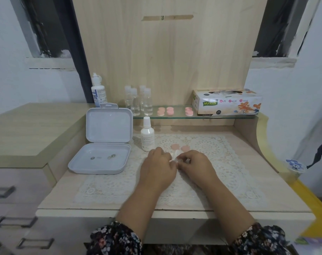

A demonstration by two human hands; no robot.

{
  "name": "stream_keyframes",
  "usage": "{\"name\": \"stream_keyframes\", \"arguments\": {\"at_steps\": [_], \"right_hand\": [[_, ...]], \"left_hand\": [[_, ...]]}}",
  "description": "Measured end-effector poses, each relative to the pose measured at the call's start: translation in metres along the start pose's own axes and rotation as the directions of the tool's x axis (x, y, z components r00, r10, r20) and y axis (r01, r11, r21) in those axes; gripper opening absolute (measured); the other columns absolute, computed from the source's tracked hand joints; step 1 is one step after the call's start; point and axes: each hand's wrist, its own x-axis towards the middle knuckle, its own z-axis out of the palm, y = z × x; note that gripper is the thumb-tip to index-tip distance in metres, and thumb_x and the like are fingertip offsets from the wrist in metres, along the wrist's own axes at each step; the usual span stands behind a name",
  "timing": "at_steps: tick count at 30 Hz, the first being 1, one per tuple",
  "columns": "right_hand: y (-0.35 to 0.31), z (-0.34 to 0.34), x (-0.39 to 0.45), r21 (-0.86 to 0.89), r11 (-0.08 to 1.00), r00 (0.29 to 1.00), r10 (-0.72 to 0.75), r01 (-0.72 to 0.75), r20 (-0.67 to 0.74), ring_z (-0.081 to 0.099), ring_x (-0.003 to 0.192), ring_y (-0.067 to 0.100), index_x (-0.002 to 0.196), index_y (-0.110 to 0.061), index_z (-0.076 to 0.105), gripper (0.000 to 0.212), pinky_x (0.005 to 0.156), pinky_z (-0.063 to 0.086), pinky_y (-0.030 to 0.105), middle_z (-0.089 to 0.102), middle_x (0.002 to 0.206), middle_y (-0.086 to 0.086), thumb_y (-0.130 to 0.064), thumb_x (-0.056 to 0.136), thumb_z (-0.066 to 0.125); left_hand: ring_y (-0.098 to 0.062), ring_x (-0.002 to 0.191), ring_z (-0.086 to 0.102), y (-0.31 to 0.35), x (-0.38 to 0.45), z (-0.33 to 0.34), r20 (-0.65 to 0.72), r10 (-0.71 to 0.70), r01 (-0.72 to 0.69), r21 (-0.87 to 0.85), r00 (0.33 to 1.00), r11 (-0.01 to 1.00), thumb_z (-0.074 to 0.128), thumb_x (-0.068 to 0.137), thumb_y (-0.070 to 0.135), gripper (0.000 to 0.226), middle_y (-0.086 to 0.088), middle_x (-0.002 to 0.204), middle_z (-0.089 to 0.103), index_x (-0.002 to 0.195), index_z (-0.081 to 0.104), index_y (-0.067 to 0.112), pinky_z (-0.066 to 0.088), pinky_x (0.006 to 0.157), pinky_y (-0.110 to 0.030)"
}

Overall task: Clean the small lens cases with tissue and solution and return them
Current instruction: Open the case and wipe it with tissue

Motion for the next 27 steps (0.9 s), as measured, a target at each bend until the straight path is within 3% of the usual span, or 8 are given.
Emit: {"name": "stream_keyframes", "arguments": {"at_steps": [5,9,13,15,17,19,22,27], "right_hand": [[0.002,0.002,0.002,-0.001,1.000,1.000,-0.002,0.002,-0.004,0.056,0.090,0.005,0.110,-0.018,0.072,0.028,0.077,0.042,0.021,0.068,0.105,-0.005,-0.029,0.084,0.072],[0.003,0.004,0.004,-0.010,1.000,1.000,0.002,-0.002,-0.003,0.056,0.091,0.005,0.109,-0.019,0.073,0.030,0.078,0.041,0.020,0.068,0.106,-0.006,-0.032,0.081,0.075],[0.005,0.006,0.005,-0.016,1.000,1.000,0.021,-0.021,0.008,0.055,0.094,0.005,0.110,-0.021,0.072,0.031,0.082,0.041,0.022,0.067,0.110,-0.007,-0.032,0.082,0.074],[0.006,0.006,0.006,-0.016,1.000,1.000,0.024,-0.024,0.008,0.055,0.099,0.007,0.109,-0.022,0.073,0.030,0.084,0.041,0.023,0.066,0.111,-0.008,-0.032,0.081,0.075],[0.007,0.006,0.006,-0.014,1.000,1.000,0.026,-0.025,0.006,0.055,0.102,0.008,0.109,-0.022,0.073,0.030,0.087,0.042,0.024,0.065,0.112,-0.009,-0.033,0.081,0.075],[0.007,0.005,0.006,-0.018,1.000,1.000,0.024,-0.024,0.010,0.054,0.100,0.007,0.109,-0.022,0.072,0.030,0.085,0.041,0.023,0.064,0.111,-0.009,-0.033,0.081,0.075],[0.007,0.005,0.006,-0.009,1.000,0.999,0.027,-0.027,0.018,0.057,0.101,0.009,0.108,-0.022,0.073,0.030,0.088,0.046,0.028,0.065,0.109,-0.009,-0.033,0.081,0.075],[0.004,0.004,0.004,-0.001,1.000,1.000,0.019,-0.019,0.005,0.059,0.093,0.008,0.106,-0.022,0.074,0.026,0.081,0.048,0.026,0.067,0.100,-0.008,-0.031,0.082,0.074]], "left_hand": [[-0.026,0.077,0.052,-0.006,0.002,0.009,-0.051,0.123,-0.110,0.206,0.991,0.972,0.074,0.073,0.020,0.009,-0.003,0.079,0.059,0.073,0.073,0.011,0.041,0.054,-0.034],[-0.023,0.104,0.043,-0.012,0.008,0.006,0.039,0.035,-0.038,0.055,0.999,0.998,0.052,0.095,0.028,0.025,-0.001,0.106,0.058,0.105,0.071,0.016,0.040,0.084,-0.034],[-0.023,0.103,0.045,-0.014,0.017,0.001,0.169,-0.185,0.233,-0.338,0.968,0.912,0.048,0.096,0.022,0.022,0.000,0.096,0.054,0.088,0.067,0.018,0.039,0.084,-0.034],[-0.024,0.093,0.053,-0.017,0.017,-0.001,0.029,-0.310,0.288,-0.462,0.950,0.839,0.047,0.098,0.024,0.018,-0.002,0.094,0.056,0.086,0.060,0.020,0.043,0.076,-0.036],[-0.019,0.083,0.053,-0.017,0.010,-0.006,-0.165,-0.351,0.266,-0.390,0.922,0.882,0.051,0.097,0.024,0.011,-0.001,0.097,0.055,0.093,0.059,0.019,0.038,0.068,-0.030],[-0.017,0.086,0.052,-0.014,0.006,-0.007,-0.218,-0.228,0.143,-0.347,0.949,0.927,0.059,0.091,0.014,0.010,0.001,0.100,0.054,0.101,0.061,0.017,0.040,0.071,-0.029],[-0.018,0.093,0.050,-0.005,0.002,-0.004,-0.092,-0.001,-0.026,-0.286,0.996,0.958,0.059,0.084,0.001,0.032,-0.001,0.099,0.054,0.112,0.062,0.017,0.043,0.077,-0.030],[-0.022,0.079,0.050,-0.001,-0.004,-0.002,-0.024,0.058,-0.060,-0.074,0.998,0.995,0.054,0.089,0.012,0.028,-0.004,0.094,0.050,0.117,0.052,0.016,0.038,0.061,-0.030]]}}
